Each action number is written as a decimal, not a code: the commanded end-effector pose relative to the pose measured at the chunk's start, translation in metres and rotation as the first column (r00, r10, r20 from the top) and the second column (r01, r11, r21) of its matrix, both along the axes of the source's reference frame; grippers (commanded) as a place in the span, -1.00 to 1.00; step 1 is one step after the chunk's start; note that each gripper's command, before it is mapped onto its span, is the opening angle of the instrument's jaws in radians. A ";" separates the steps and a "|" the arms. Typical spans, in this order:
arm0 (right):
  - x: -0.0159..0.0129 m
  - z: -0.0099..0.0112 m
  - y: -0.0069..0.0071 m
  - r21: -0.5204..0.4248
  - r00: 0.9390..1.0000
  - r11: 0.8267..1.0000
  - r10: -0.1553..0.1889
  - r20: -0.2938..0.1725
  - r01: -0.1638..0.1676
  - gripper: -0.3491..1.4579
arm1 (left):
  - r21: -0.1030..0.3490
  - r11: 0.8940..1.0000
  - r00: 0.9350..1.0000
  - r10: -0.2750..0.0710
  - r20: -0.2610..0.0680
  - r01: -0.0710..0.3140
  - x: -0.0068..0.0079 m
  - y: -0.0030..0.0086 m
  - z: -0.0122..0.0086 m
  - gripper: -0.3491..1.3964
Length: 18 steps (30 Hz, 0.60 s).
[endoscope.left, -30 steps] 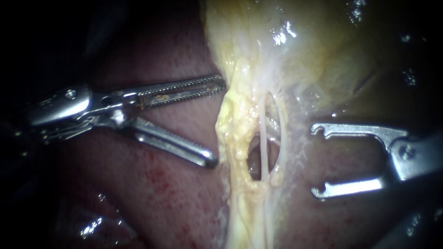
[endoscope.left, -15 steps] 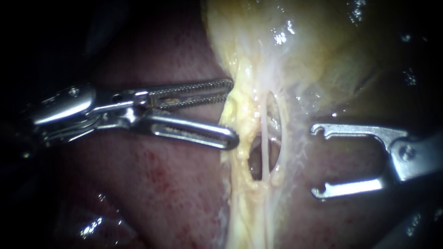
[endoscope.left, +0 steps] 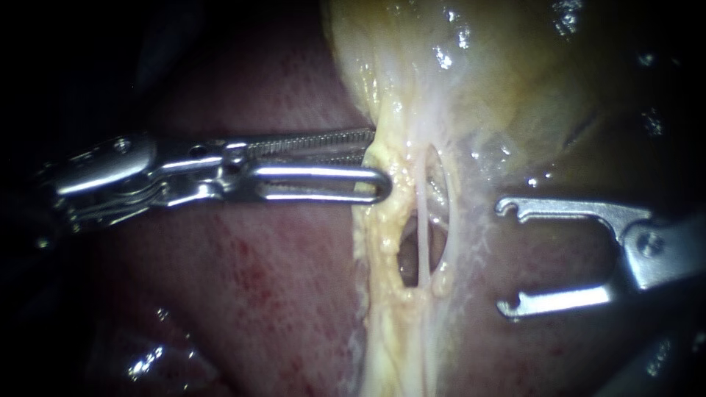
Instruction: Grabbing gallbladder
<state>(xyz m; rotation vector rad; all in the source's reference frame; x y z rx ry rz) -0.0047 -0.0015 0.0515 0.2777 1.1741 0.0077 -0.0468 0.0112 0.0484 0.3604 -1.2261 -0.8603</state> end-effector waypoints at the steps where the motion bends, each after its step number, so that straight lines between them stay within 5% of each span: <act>1: 0.0000 0.0000 0.0000 0.006 1.000 1.000 0.002 0.001 -0.002 0.05 | 0.006 1.000 1.000 -0.004 -0.006 0.004 0.0001 -0.0001 0.0000 -0.42; 12: 0.0000 0.0000 0.0000 0.006 1.000 1.000 0.002 0.001 -0.002 0.05 | 0.019 1.000 0.997 -0.020 -0.078 0.022 0.0004 -0.0008 -0.0007 -0.98; 18: 0.0000 0.0000 0.0000 0.006 1.000 1.000 0.002 0.001 -0.002 0.05 | 0.023 0.999 0.995 -0.027 -0.098 0.029 0.0004 -0.0012 -0.0009 -1.00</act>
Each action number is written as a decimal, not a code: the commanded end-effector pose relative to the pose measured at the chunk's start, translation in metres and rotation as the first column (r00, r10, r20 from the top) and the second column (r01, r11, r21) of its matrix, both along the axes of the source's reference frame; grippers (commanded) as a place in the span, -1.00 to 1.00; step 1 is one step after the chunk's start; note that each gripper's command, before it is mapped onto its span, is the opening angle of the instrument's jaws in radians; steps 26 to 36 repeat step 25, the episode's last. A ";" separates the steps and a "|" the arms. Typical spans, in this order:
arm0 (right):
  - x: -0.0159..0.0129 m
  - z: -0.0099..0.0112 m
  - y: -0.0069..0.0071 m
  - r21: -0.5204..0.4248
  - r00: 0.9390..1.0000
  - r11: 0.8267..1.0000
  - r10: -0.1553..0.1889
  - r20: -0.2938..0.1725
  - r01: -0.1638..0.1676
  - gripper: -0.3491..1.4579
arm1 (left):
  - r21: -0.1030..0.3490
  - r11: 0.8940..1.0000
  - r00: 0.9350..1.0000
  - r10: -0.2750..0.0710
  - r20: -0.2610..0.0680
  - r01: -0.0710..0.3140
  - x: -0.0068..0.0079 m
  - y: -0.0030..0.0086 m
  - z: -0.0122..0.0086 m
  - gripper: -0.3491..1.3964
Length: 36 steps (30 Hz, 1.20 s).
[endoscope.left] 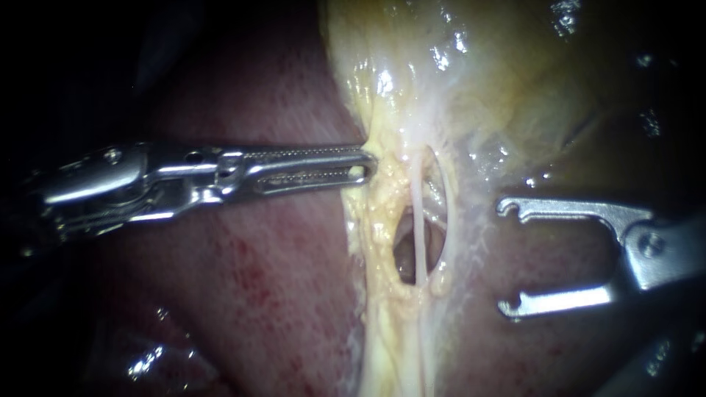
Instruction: Grabbing gallbladder
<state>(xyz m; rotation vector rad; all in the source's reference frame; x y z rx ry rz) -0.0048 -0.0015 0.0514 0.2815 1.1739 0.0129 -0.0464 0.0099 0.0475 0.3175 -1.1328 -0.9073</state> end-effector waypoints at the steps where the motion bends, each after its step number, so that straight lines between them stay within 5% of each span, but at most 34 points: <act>1: 0.0000 0.0000 0.0000 0.000 1.000 1.000 0.000 0.000 0.000 0.05 | 0.001 1.000 1.000 -0.002 0.000 0.002 0.0000 0.0000 -0.0002 -1.00; 36: 0.0000 0.0000 0.0000 0.000 1.000 1.000 0.000 0.000 0.000 0.04 | 0.021 1.000 1.000 -0.007 0.003 0.007 0.0001 -0.0003 -0.0005 -1.00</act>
